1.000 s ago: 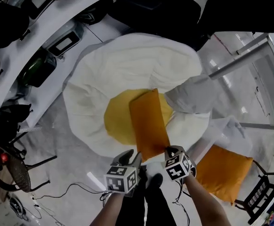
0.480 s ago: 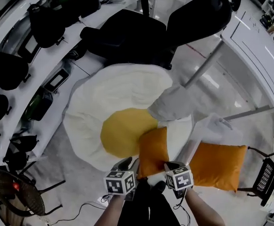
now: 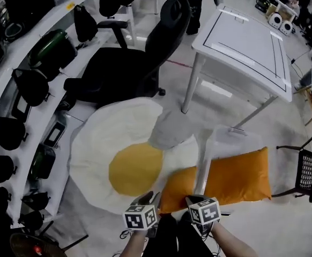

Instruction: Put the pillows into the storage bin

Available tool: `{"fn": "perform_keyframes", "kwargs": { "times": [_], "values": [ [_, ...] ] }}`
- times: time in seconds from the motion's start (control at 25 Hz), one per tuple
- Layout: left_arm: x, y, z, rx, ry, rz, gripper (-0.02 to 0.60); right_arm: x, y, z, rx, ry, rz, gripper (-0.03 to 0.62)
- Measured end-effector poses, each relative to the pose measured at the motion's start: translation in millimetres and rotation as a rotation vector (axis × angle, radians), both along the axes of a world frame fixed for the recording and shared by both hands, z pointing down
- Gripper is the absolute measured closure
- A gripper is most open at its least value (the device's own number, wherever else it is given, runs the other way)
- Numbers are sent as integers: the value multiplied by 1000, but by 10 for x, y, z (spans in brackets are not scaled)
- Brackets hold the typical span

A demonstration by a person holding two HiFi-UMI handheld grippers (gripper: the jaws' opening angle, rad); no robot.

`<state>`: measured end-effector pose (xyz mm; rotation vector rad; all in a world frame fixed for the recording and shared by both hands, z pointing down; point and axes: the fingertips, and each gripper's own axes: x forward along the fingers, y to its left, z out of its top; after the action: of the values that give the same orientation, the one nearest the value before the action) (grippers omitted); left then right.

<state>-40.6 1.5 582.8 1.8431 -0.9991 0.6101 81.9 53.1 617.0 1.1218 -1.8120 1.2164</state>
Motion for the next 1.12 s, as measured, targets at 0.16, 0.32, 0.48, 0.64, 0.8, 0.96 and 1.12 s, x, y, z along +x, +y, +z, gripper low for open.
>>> {"fn": "perform_keyframes", "kwargs": {
  "times": [0.16,0.32,0.48,0.64,0.8,0.96,1.12],
  "values": [
    [326,88,-154,14,-4,48,460,304,118,-259,38,-43,84,588],
    [711,193,-330,31,7,95,459,724,246,-528,71,-81,188,588],
    [1074,288,-487,54,15,164,460,1172,291,-811,117,-101,302,588],
    [1432,376,-575,71,21,229,460,1707,335,-1005,177,-76,377,588],
    [1753,492,-636,81,26,281,460,2262,359,-1043,204,-34,410,588],
    [1967,550,-687,88,29,317,460,2708,213,-1026,220,2,416,588],
    [2044,611,-682,81,28,320,460,3068,2,-1024,247,91,348,588]
  ]
}}
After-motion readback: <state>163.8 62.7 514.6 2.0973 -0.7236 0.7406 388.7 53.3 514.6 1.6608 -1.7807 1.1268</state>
